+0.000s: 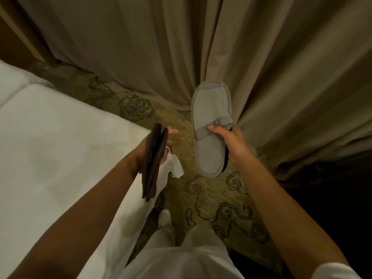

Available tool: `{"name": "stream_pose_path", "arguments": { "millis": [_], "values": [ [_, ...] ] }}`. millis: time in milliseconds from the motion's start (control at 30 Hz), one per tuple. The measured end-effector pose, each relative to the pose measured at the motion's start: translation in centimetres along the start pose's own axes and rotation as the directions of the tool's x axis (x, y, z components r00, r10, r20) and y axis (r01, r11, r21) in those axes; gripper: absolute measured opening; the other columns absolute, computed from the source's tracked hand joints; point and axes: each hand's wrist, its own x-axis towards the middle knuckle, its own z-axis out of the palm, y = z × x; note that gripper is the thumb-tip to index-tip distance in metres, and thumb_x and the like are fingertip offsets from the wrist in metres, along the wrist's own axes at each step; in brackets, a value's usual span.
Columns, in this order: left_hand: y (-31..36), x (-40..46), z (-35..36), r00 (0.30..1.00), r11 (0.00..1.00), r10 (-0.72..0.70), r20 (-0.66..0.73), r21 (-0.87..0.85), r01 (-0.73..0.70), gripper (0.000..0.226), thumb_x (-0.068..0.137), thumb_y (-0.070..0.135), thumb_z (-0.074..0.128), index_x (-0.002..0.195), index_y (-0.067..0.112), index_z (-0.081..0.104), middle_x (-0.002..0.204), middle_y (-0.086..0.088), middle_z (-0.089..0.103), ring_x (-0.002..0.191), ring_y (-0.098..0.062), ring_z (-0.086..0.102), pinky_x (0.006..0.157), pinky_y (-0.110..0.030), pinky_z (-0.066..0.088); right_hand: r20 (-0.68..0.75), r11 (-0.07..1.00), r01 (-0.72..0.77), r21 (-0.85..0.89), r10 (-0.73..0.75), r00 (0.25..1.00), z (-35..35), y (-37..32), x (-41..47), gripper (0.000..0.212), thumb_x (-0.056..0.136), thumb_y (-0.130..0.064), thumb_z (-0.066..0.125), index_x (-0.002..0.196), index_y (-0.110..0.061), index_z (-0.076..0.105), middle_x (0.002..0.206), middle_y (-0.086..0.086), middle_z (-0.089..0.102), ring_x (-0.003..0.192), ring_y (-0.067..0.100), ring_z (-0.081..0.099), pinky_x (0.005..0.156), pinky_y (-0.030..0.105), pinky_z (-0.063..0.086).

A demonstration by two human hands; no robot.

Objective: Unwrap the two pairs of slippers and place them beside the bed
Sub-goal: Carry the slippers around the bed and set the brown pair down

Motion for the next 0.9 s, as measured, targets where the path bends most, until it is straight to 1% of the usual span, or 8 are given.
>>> {"name": "stream_pose_path", "arguments": {
  "millis": [100,167,267,367,500,567,767,900],
  "values": [
    [2.7,3.8,0.2,0.986,0.976,0.083,-0.142,0.212,-0.052,0.032,0.104,0.026,0.05,0.125,0.005,0.061,0.089,-0.01,0.067,0.069,-0.009,0.067,0.07,-0.025,0.056,0.074,0.995,-0.015,-0.095,0.022,0.997,2.9,-3.1,5.6,0.057,0.076,-0.032,0.085,0.127,-0.017,0.065,0.12,0.0,0.072,0.11,0.02,0.069,0.1,0.044,0.054],
    [4.4,6.6,0.1,0.978,0.965,0.107,-0.178,0.255,-0.059,0.027,0.1,0.032,0.056,0.113,0.01,0.066,0.101,-0.004,0.069,0.095,-0.014,0.065,0.091,-0.032,0.049,0.132,0.985,0.002,-0.17,0.02,0.991,5.0,-4.3,9.5,0.051,0.075,-0.036,0.085,0.12,-0.02,0.068,0.116,-0.002,0.073,0.107,0.018,0.07,0.1,0.044,0.054],
    [5.9,11.3,-1.6,0.965,0.931,0.141,-0.222,0.361,-0.053,0.032,0.098,0.042,0.058,0.119,0.019,0.066,0.114,0.006,0.072,0.106,-0.007,0.067,0.098,-0.028,0.049,0.202,0.971,0.035,-0.238,0.015,0.979,8.1,-5.8,14.9,0.042,0.082,-0.036,0.08,0.119,-0.021,0.068,0.114,-0.003,0.073,0.105,0.015,0.07,0.099,0.04,0.054],
    [6.9,15.2,-3.9,0.935,0.931,0.192,-0.297,0.358,-0.078,0.032,0.103,0.034,0.051,0.133,0.023,0.057,0.124,0.013,0.065,0.109,0.008,0.06,0.101,-0.019,0.045,0.399,0.982,-0.183,-0.046,0.186,0.898,10.4,-7.2,19.5,0.043,0.096,-0.05,0.057,0.127,-0.02,0.065,0.129,0.004,0.069,0.113,0.018,0.067,0.1,0.036,0.051],
    [8.4,18.2,-6.5,0.909,0.97,0.168,-0.382,0.23,-0.082,0.042,0.102,0.035,0.052,0.142,0.02,0.051,0.133,0.007,0.064,0.121,-0.005,0.06,0.105,-0.023,0.046,0.524,0.912,-0.408,-0.048,0.371,0.767,11.7,-7.5,24.0,0.071,0.097,-0.069,0.032,0.145,-0.019,0.049,0.14,0.011,0.06,0.121,0.026,0.062,0.091,0.04,0.054],
    [9.2,19.0,-8.0,0.872,0.956,0.195,-0.45,0.285,-0.066,0.042,0.102,0.039,0.051,0.141,0.022,0.052,0.133,0.007,0.064,0.122,-0.007,0.06,0.107,-0.028,0.046,0.539,0.866,-0.482,-0.131,0.471,0.699,12.7,-7.0,25.3,0.074,0.098,-0.067,0.034,0.145,-0.011,0.048,0.133,0.013,0.06,0.116,0.026,0.062,0.083,0.042,0.056],
    [9.5,20.9,-12.7,0.797,0.94,0.168,-0.581,0.339,0.049,0.039,0.101,0.045,0.051,0.131,0.021,0.057,0.122,0.001,0.067,0.113,-0.014,0.063,0.103,-0.039,0.049,0.64,0.814,-0.534,-0.228,0.539,0.548,17.9,-6.9,30.2,0.078,0.097,-0.071,0.031,0.15,-0.016,0.046,0.146,0.012,0.056,0.13,0.027,0.057,0.101,0.039,0.052],
    [9.6,21.9,-14.9,0.727,0.947,0.172,-0.665,0.315,0.064,0.027,0.102,0.039,0.052,0.12,0.02,0.061,0.085,0.02,0.065,0.079,0.013,0.061,0.076,-0.016,0.046,0.634,0.77,-0.611,-0.182,0.567,0.526,20.2,-5.5,32.6,0.082,0.096,-0.072,0.026,0.155,-0.014,0.037,0.15,0.014,0.049,0.126,0.027,0.057,0.104,0.042,0.048]
  ]
}}
